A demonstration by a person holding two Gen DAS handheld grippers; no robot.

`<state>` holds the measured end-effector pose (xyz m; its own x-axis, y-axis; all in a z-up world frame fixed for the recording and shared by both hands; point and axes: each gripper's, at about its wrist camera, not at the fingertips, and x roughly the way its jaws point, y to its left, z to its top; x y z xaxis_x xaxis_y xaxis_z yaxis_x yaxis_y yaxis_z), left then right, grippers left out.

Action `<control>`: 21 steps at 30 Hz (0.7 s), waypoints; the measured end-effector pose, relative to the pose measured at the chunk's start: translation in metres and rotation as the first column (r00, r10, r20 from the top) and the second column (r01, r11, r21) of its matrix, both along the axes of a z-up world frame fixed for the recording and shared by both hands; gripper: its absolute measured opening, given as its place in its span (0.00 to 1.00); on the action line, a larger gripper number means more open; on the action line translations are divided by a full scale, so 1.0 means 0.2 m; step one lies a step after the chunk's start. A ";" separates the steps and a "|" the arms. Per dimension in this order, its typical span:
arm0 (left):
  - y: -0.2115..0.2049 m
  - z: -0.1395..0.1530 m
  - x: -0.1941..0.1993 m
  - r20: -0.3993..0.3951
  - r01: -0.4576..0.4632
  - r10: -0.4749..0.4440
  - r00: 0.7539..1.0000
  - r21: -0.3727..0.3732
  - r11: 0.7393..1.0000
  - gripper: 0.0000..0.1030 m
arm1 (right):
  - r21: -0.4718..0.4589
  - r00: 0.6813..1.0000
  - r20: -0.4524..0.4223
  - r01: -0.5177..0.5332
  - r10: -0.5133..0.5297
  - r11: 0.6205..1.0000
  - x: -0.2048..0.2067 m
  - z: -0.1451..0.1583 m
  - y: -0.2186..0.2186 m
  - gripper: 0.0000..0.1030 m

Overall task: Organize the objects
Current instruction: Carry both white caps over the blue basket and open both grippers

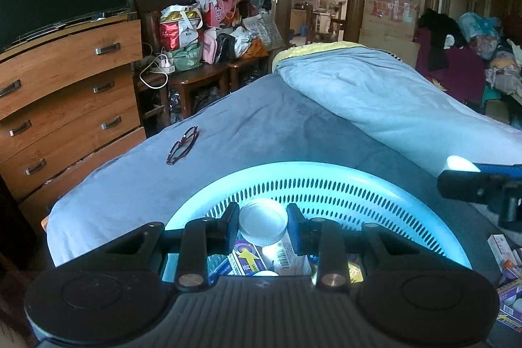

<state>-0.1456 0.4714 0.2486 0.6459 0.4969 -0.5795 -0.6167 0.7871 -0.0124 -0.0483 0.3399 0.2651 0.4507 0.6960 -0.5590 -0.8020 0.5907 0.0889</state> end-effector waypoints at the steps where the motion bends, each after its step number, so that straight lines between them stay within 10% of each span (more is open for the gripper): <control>1: 0.00 -0.01 0.02 -0.001 -0.003 0.003 1.000 -0.002 1.000 0.32 | -0.001 1.000 -0.002 0.000 0.000 1.000 0.00 -0.01 0.00 0.39; 21: -0.01 -0.04 0.08 -0.014 -0.011 0.011 1.000 -0.004 1.000 0.32 | 0.003 1.000 -0.006 -0.002 0.002 1.000 0.01 -0.05 0.00 0.39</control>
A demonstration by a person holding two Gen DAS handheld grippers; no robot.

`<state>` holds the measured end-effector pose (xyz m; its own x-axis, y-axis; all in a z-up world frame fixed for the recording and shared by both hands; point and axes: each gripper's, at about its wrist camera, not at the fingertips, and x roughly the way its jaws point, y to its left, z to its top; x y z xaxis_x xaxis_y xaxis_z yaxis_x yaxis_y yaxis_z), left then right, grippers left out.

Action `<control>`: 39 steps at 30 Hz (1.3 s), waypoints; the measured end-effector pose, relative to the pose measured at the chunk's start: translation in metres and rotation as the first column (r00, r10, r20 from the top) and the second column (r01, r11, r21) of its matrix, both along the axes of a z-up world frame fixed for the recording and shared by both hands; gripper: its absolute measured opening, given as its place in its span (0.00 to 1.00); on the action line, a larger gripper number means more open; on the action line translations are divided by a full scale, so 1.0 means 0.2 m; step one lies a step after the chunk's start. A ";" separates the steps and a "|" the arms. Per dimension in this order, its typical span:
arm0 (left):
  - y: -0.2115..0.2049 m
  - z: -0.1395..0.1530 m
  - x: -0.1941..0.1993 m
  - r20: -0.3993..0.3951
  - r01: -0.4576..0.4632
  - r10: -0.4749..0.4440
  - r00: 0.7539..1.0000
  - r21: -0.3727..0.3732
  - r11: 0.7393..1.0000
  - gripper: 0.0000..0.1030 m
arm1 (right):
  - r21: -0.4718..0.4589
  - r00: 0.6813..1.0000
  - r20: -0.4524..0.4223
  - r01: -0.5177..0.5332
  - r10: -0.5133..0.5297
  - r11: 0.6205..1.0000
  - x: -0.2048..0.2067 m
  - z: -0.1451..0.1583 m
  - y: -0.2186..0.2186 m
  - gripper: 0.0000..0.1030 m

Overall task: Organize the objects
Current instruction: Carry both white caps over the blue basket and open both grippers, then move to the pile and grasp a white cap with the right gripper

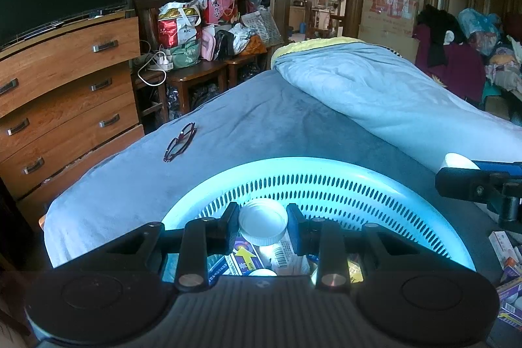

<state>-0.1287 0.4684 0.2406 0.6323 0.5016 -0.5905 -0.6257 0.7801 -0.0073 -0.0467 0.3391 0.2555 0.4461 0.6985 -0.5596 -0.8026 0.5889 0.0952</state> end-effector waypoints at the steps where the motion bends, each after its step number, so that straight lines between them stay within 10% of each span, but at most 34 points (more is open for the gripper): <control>1: 0.00 0.00 0.00 0.001 0.000 0.000 1.000 -0.001 1.000 0.32 | 0.000 1.000 0.001 -0.001 0.001 1.000 0.00 0.00 0.00 0.39; 17: 0.02 -0.05 0.02 -0.023 -0.009 0.009 1.000 -0.003 1.000 0.33 | -0.008 1.000 0.005 0.001 -0.001 1.000 0.03 -0.02 0.00 0.39; 22: 0.00 -0.05 0.01 -0.011 -0.029 0.029 1.000 0.050 0.998 0.68 | -0.007 0.999 0.048 0.018 -0.018 1.000 0.02 -0.02 0.00 0.59; 39: -0.04 -0.03 0.01 -0.007 0.000 0.000 1.000 0.068 0.998 0.71 | 0.011 0.995 0.099 0.030 -0.031 0.999 0.00 -0.01 -0.07 0.66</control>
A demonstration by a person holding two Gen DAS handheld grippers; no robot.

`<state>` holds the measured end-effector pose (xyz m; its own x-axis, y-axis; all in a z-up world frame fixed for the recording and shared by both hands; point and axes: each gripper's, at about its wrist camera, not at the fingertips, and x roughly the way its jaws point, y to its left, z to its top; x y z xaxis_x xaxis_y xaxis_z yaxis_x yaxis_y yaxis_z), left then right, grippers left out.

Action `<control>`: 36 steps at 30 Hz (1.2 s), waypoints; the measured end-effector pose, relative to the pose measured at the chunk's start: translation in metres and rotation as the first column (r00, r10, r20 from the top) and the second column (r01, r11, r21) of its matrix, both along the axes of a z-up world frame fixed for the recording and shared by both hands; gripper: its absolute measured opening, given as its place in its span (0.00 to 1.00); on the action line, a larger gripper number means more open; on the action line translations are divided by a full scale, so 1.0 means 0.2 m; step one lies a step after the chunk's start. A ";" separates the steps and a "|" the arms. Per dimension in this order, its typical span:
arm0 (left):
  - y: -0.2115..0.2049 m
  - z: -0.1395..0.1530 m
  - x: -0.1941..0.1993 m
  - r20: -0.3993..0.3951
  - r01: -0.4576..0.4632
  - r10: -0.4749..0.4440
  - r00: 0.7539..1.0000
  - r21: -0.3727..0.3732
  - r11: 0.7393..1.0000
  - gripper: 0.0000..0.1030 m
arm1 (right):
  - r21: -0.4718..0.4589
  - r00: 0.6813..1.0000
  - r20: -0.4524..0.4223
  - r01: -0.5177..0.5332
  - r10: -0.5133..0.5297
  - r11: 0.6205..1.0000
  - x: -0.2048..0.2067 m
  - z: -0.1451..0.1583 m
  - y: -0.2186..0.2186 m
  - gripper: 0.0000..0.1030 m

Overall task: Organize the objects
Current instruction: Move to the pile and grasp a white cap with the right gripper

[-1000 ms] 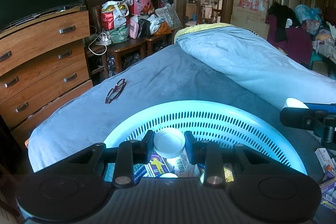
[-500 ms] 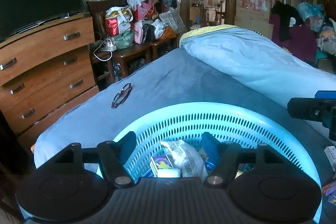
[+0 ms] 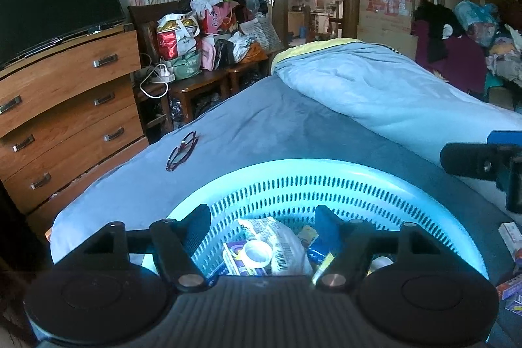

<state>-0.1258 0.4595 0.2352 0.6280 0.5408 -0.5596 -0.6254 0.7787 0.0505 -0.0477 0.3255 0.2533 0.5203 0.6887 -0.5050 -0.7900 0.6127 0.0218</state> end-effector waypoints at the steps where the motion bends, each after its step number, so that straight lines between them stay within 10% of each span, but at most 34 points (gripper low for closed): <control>1: -0.01 0.00 -0.01 0.007 0.010 -0.010 1.000 -0.002 1.000 0.71 | 0.009 1.000 0.009 0.008 -0.008 1.000 -0.01 -0.01 -0.04 0.67; 11: -0.55 0.01 -0.08 0.129 0.314 -0.313 0.941 0.013 0.949 0.79 | -0.001 0.950 0.045 0.308 -0.308 0.951 -0.22 -0.62 -1.04 0.73; 21: -1.25 -0.33 0.08 0.001 0.618 -0.618 0.786 -0.002 0.786 0.78 | -0.141 0.706 -0.046 0.696 -0.707 0.704 0.12 -1.09 -2.05 0.58; 30: -1.46 -0.53 0.32 -0.070 0.648 -0.649 0.757 -0.048 0.760 0.79 | -0.164 0.724 -0.070 0.670 -0.686 0.724 0.40 -1.27 -2.07 0.57; 32: -1.49 -0.58 0.39 -0.074 0.650 -0.651 0.755 -0.039 0.759 0.79 | -0.156 0.742 -0.081 0.650 -0.665 0.744 0.41 -1.27 -2.07 0.33; 36: -1.69 -0.71 0.56 -0.167 0.784 -0.768 0.618 0.062 0.618 0.77 | -0.095 0.739 -0.111 0.657 -0.664 0.748 0.31 -1.23 -2.13 0.31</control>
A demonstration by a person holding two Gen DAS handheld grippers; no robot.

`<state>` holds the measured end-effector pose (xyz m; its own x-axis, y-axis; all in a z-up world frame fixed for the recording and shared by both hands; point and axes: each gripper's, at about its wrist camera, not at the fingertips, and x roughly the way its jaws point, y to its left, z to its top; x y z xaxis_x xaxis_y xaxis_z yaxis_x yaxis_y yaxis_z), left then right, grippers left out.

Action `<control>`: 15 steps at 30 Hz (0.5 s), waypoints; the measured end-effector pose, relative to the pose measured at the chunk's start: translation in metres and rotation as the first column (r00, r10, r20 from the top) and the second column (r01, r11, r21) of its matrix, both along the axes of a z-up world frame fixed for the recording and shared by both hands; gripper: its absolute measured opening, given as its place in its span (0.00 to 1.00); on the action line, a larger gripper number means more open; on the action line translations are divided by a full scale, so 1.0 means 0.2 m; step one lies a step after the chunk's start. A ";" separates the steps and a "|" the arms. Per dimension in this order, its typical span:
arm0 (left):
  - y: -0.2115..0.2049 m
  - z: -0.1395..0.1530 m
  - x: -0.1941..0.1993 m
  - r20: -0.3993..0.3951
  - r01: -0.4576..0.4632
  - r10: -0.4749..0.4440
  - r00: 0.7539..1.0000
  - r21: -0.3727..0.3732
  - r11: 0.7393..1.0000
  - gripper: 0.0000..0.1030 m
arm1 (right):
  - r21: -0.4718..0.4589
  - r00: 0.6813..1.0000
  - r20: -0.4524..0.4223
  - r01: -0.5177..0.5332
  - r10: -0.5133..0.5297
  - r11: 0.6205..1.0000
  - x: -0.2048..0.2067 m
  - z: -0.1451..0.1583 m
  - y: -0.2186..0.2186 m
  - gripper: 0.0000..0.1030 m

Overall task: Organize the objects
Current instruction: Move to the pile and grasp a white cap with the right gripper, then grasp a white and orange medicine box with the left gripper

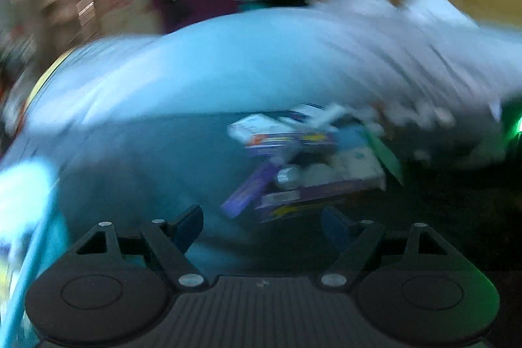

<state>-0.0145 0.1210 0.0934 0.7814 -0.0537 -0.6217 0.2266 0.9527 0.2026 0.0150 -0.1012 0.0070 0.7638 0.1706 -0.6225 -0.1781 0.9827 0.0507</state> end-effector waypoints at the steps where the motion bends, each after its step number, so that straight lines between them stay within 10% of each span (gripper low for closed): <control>1: -0.05 -0.03 0.05 0.009 0.055 -0.055 0.998 0.020 0.998 0.77 | 0.031 1.000 -0.005 0.011 -0.011 0.999 -0.03 0.01 -0.03 0.31; 8: -0.20 -0.32 0.40 -0.039 0.192 -0.189 0.981 0.078 0.978 0.80 | 0.183 0.997 -0.035 0.075 -0.070 0.980 -0.24 0.05 -0.18 0.32; 12: -0.18 -0.30 0.27 -0.201 0.305 -0.302 0.932 -0.018 0.952 0.54 | 0.214 0.995 -0.023 0.099 -0.096 0.972 -0.23 0.08 -0.21 0.32; 15: -0.19 -0.25 0.14 -0.172 0.391 -0.382 0.908 0.023 0.920 0.59 | 0.231 0.995 -0.018 0.102 -0.100 0.968 -0.22 0.07 -0.21 0.32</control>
